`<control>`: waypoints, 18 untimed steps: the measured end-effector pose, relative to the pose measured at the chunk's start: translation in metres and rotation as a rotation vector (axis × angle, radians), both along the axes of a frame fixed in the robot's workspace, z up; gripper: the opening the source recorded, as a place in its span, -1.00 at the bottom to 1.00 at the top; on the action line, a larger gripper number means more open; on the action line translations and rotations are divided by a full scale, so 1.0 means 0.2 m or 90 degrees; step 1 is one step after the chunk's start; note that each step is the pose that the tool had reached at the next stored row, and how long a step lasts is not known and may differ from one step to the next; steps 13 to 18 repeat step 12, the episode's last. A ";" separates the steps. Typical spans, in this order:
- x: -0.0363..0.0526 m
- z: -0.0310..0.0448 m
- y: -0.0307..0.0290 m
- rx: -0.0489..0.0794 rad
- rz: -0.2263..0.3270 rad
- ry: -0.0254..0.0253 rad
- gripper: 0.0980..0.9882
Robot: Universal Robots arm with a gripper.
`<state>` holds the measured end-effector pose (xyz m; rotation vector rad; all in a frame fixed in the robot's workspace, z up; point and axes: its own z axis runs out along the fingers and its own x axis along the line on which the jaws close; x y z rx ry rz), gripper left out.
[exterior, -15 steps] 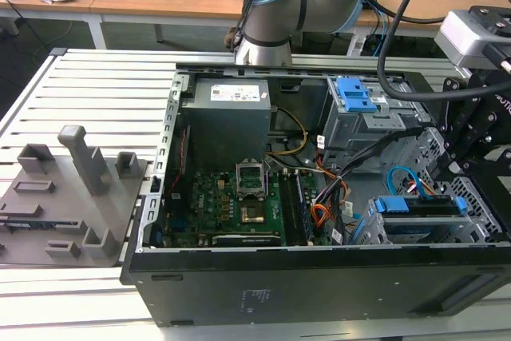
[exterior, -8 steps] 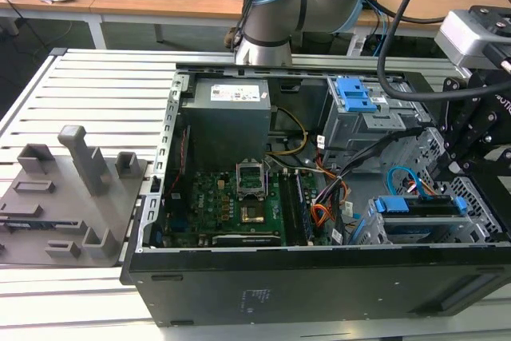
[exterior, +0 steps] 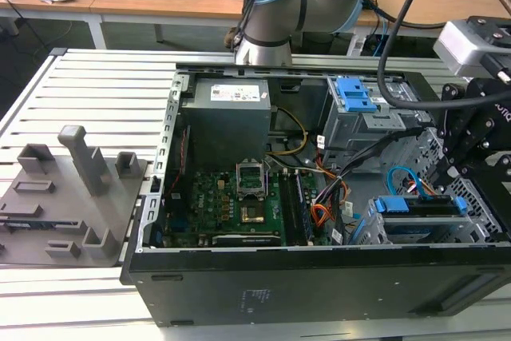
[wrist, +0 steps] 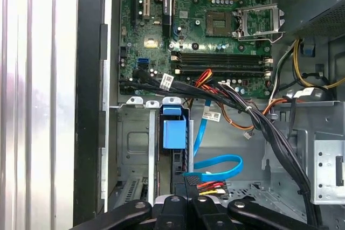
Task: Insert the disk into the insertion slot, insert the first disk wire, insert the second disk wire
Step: 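Insert the second disk wire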
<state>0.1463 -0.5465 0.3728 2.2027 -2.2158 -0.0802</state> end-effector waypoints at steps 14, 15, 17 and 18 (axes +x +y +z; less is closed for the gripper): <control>-0.100 -0.011 0.000 0.001 0.000 0.0000 -0.98; -0.100 -0.011 0.000 0.001 0.000 0.0000 -0.98; -0.100 -0.011 0.000 0.001 0.000 0.0000 -0.98; -0.100 -0.011 0.000 0.001 0.000 0.0000 -0.98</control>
